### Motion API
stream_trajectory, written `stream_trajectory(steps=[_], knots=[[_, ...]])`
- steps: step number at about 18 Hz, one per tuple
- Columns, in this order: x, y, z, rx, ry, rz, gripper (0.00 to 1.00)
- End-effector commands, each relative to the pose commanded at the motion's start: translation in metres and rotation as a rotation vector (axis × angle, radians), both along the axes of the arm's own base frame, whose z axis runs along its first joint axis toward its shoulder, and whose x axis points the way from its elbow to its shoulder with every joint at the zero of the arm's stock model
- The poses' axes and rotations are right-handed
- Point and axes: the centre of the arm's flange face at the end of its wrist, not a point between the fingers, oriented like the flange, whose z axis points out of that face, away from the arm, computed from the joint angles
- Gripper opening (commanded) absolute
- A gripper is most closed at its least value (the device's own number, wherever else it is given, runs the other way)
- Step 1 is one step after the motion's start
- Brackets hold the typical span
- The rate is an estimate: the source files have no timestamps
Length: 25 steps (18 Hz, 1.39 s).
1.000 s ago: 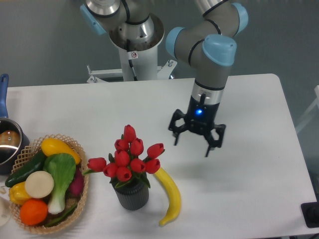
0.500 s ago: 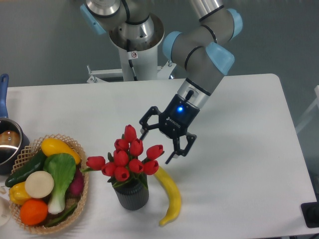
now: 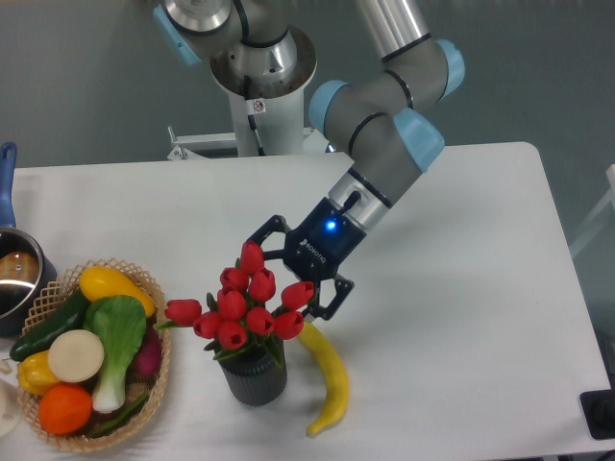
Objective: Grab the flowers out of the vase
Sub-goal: 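Move the open gripper down toward the red tulip stems above the vase, then close the gripper around the red tulip stems, then lift the tulip bunch up out of the grey vase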
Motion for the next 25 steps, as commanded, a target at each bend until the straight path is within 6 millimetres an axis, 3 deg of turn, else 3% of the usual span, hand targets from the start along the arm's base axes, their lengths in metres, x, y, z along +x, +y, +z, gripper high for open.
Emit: stream_trajectory(steps=[5, 6, 9, 13, 14, 19, 25], knots=[[-0.001, 0.014, 0.000, 0.007, 0.005, -0.019, 1.00], [-0.002, 0.014, -0.001, 0.006, 0.004, -0.018, 0.93], [-0.007, 0.016, 0.007, 0.006, 0.029, -0.014, 0.61], [-0.013, 0.016, 0.014, 0.007, 0.054, -0.007, 0.04], [-0.014, 0.015, 0.014, -0.008, 0.066, -0.001, 0.00], [-0.016, 0.013, 0.021, -0.021, 0.091, 0.011, 0.00], [-0.012, 0.010, 0.058, -0.003, 0.098, 0.041, 0.00]])
